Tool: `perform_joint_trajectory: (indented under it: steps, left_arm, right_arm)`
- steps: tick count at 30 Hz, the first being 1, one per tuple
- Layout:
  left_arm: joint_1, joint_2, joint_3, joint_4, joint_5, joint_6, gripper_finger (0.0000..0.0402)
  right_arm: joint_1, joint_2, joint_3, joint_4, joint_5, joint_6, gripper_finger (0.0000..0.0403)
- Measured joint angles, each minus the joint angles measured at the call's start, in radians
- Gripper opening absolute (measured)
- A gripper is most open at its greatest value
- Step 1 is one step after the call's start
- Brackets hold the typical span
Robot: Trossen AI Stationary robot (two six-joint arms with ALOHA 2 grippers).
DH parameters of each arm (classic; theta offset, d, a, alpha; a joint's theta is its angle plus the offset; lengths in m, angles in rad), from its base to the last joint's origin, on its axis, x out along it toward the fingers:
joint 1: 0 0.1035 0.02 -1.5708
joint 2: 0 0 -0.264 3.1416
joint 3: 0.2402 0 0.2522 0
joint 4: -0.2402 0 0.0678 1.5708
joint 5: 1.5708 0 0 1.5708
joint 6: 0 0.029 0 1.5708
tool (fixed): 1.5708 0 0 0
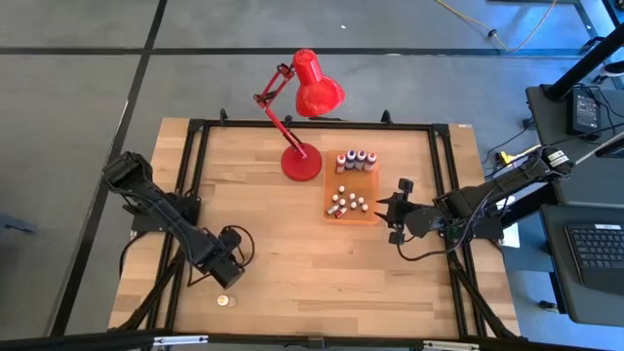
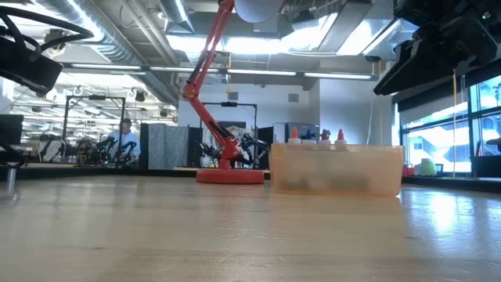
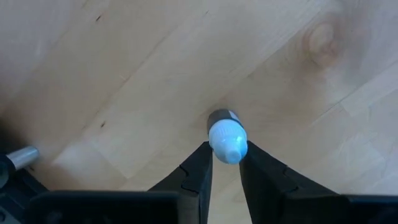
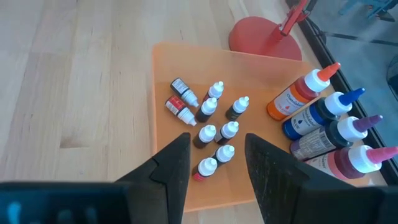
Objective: Pick & Place food coloring
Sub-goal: Put the small brown food coloring bottle into the orange bin
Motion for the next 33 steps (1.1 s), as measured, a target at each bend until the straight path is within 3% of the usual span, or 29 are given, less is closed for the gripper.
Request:
perform_joint_trajectory:
  steps: [10,19,26,33]
  left_arm:
    - [0.000,0.000,0.000,0.002,0.000,0.000,0.0045]
    - [0.000,0.000,0.000,0.002,0.000,-0.025,0.0051]
    - [0.000,0.000,0.000,0.003,-0.025,-0.035,0.0080]
    - [0.000,0.000,0.000,0.003,-0.028,-0.047,0.0133]
  right_arm:
    - [0.000,0.000,0.000,0.000,0.000,0.000,0.0155]
    - [0.000,0.000,0.000,0.000,0.000,0.000,0.0155]
    - [0.000,0.000,0.000,0.000,0.000,0.000,0.0155]
    - [0.000,0.000,0.000,0.000,0.000,0.000,0.0155]
